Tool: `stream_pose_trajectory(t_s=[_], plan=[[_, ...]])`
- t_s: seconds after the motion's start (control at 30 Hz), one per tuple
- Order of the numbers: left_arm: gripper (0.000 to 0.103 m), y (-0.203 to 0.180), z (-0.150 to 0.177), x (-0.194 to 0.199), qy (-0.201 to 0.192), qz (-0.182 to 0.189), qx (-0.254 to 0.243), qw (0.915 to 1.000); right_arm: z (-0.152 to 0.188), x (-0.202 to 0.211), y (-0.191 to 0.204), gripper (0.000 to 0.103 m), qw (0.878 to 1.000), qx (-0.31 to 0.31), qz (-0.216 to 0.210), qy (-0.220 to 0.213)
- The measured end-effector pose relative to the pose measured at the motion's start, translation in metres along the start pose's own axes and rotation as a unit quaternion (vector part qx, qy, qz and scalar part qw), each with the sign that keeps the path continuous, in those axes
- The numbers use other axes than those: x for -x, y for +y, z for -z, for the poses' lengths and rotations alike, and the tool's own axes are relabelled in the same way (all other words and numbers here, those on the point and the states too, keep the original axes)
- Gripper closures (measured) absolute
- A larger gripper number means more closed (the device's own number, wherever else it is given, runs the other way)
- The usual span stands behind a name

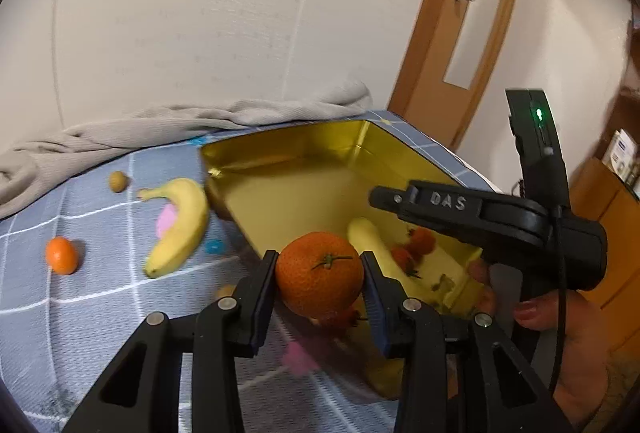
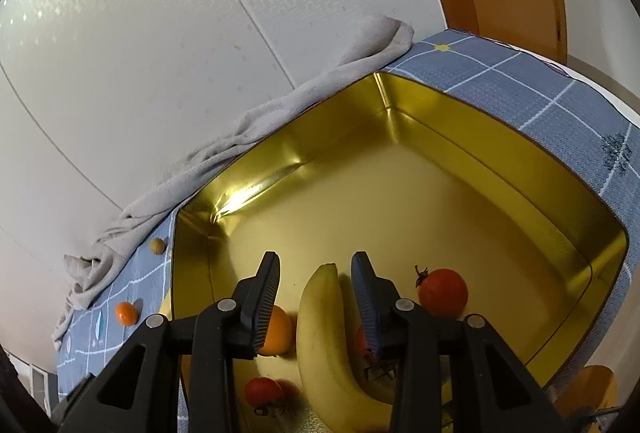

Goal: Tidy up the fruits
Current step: 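Carry both fruits over the gold tray and open both grippers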

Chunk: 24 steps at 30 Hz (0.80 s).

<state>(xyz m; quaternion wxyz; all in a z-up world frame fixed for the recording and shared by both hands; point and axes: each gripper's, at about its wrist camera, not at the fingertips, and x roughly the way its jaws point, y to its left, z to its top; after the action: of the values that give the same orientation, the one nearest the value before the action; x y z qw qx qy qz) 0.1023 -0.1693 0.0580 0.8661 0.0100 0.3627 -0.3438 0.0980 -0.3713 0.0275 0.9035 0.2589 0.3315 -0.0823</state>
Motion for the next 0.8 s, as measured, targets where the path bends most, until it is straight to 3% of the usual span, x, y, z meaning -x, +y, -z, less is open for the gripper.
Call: stream_pose_trajectory(t_s=[0.27,0.47,0.8], plan=[[0.062,-0.022,-0.001,-0.024,0.035,0.003,-0.022,0.9991,-0.005,0.006,-0.015,0.065,1.0,-0.03,-0.007,-0.003],[0.062,-0.019,-0.006,-0.043,0.054,-0.025,-0.013,0.9982,-0.006,0.009,-0.019,0.065,0.999,-0.038,-0.014,-0.002],[0.057,-0.018,-0.01,-0.067,0.079,-0.061,-0.049,0.9938,-0.006,0.01,-0.018,0.065,0.999,-0.035,-0.026,0.003]])
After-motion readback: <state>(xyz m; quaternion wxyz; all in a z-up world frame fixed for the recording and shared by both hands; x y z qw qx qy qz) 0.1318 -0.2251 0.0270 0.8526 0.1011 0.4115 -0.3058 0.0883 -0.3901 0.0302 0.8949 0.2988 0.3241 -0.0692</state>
